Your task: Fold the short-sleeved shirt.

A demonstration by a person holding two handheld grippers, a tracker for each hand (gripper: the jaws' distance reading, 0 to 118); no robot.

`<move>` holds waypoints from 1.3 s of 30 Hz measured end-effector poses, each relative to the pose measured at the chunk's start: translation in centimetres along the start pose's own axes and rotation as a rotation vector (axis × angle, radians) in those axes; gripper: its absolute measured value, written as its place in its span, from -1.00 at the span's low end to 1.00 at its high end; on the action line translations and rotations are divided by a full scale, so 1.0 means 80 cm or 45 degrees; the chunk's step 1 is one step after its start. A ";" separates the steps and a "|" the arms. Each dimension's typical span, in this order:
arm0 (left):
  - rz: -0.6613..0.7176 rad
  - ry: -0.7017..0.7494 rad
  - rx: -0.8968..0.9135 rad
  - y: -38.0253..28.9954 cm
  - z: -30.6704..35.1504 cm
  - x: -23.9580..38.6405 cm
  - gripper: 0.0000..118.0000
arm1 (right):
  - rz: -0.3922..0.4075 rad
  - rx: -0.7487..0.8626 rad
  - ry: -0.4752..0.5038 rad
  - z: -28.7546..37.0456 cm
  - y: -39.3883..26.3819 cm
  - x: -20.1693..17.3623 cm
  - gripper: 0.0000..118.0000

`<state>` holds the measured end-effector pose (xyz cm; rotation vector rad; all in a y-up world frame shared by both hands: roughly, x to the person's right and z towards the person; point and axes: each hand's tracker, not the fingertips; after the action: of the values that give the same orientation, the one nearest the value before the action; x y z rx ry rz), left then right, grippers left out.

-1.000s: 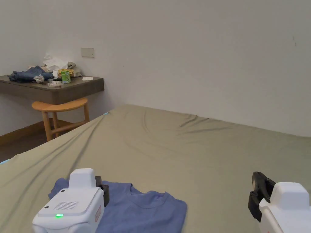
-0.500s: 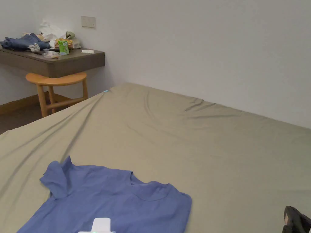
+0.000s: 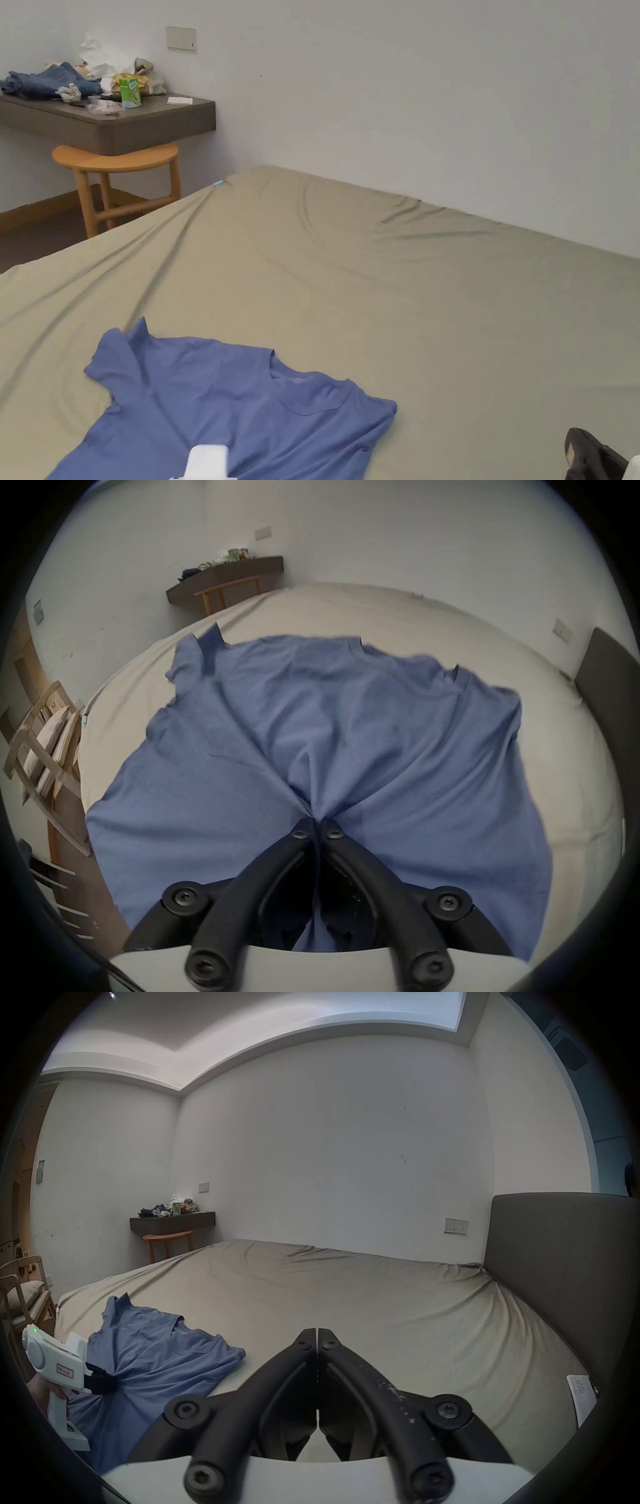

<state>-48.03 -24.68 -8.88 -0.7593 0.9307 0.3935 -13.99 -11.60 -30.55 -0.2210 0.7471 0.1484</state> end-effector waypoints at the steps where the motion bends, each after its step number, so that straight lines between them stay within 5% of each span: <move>1: 0.019 0.012 0.070 0.004 0.014 -0.002 -1.00 | -0.008 0.011 0.008 0.004 0.001 0.004 -0.99; 11: -0.130 -0.038 0.722 0.052 0.209 0.038 -1.00 | -0.129 0.182 -0.103 0.063 0.015 0.059 -0.99; 23: -0.519 -0.740 1.232 0.073 0.384 0.236 -1.00 | -0.191 0.337 -0.381 0.188 0.015 0.168 -0.99; 28: -0.689 -1.073 1.130 0.015 0.382 0.341 -1.00 | -0.127 0.314 -0.556 0.231 -0.002 0.208 -0.99; 32: -0.833 -1.285 0.784 -0.061 0.331 0.428 -1.00 | -0.164 0.281 -0.605 0.251 -0.023 0.232 -0.99; 39: -1.115 -1.206 0.237 -0.193 0.228 0.537 -0.99 | -0.213 0.176 -0.670 0.262 -0.063 0.255 -0.99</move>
<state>-4.43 -22.30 -31.55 -0.6296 -0.2826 -0.1300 15.58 -10.10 -28.87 -0.1038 0.2123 -0.0073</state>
